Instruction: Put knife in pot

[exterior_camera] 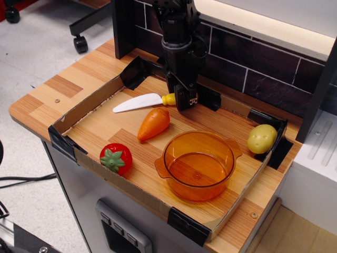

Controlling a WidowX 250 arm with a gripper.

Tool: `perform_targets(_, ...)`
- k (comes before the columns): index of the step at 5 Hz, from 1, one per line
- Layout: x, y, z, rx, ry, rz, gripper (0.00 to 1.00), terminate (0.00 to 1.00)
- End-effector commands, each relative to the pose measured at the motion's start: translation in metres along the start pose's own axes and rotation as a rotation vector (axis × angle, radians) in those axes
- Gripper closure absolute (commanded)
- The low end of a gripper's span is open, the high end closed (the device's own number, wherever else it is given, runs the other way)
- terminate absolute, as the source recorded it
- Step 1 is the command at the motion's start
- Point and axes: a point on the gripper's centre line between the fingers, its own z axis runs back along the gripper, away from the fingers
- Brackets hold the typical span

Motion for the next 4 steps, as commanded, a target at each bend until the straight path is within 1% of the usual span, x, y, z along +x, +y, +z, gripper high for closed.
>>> perform_targets(1, 0.009, -0.001, 0.045, -0.046, -0.035, -0.15, 1.0, 0.0)
perform_targets(2, 0.006, -0.007, 0.054, -0.107, 0.02, -0.351, 1.0, 0.0)
perform_targets(3, 0.01, -0.011, 0.071, -0.113, -0.016, -0.432, 1.0, 0.0)
perform_targets(4, 0.016, -0.028, 0.093, -0.124, -0.064, -0.414, 1.0, 0.0)
